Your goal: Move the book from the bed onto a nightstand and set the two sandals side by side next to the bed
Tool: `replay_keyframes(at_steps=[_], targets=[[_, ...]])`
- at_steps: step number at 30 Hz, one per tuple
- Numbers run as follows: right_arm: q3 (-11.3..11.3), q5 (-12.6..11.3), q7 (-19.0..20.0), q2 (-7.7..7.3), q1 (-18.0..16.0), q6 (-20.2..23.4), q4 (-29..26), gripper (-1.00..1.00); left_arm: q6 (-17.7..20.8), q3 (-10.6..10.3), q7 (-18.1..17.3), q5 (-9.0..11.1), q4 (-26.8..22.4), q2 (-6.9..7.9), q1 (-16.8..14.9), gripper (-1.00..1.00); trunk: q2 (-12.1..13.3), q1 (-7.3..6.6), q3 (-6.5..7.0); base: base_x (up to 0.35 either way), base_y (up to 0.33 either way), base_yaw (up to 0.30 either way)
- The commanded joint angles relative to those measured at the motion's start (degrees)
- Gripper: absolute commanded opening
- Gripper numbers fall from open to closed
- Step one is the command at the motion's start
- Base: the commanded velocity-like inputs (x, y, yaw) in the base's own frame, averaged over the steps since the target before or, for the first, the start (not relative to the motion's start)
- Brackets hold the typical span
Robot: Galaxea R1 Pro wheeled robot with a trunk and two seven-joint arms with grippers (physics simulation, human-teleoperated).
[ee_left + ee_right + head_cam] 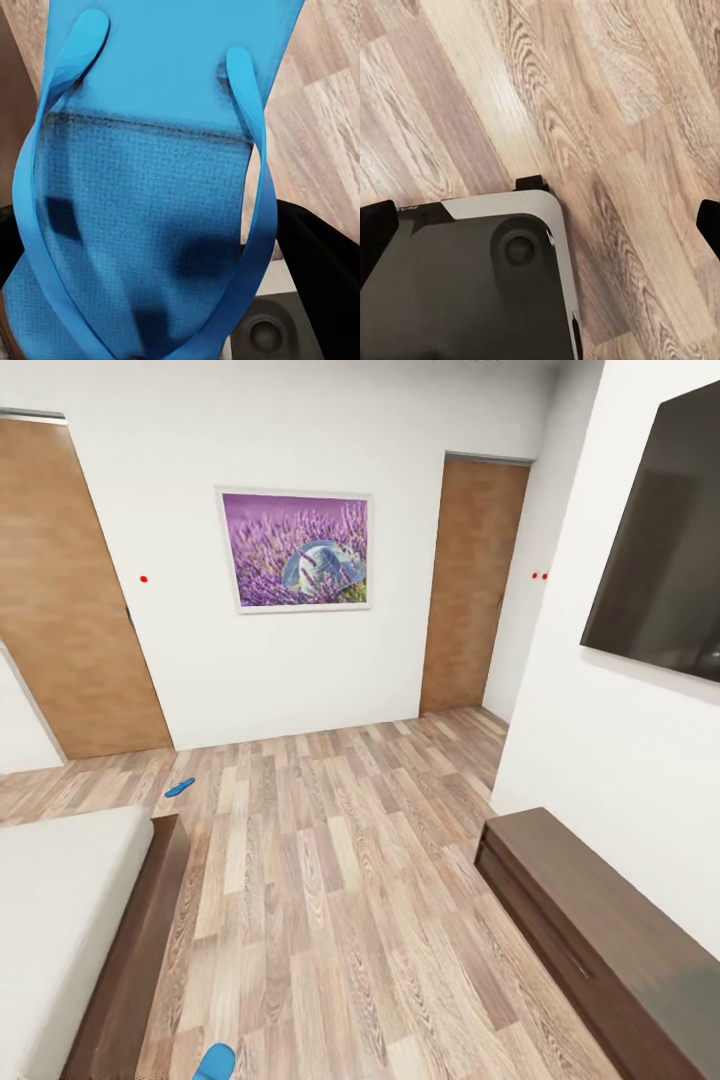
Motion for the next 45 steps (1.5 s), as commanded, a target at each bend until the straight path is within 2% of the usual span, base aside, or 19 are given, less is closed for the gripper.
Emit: replay_keyframes(at_steps=[1,16,36,45], targets=[[-0.4,-0.2,0.4,-0.01,0.0,-0.2,0.1,1.0,-0.2,-0.5,0.2,0.2,0.1,-0.01,-0.1,-1.0,-0.1,0.03,-0.09,0.0,-0.002,0.193],[-0.4,-0.2,0.4,-0.01,0.0,-0.2,0.1,1.0,-0.2,-0.5,0.2,0.1,0.1,0.07,-0.1,-1.0,-0.1,0.03,0.19,0.084,-0.104,0.178],[-0.4,-0.2,0.4,0.01,0.0,-0.2,0.1,1.0,-0.2,-0.5,0.2,0.1,0.1,0.08,-0.1,-1.0,-0.1,0.03,0.2,0.285,-0.009,0.01],[-0.4,-0.2,0.4,0.03,0.0,-0.2,0.1,1.0,-0.2,-0.5,0.2,0.1,0.1,0.06,-0.1,-1.0,-0.1,0.03,0.2,0.302,0.0,0.217]])
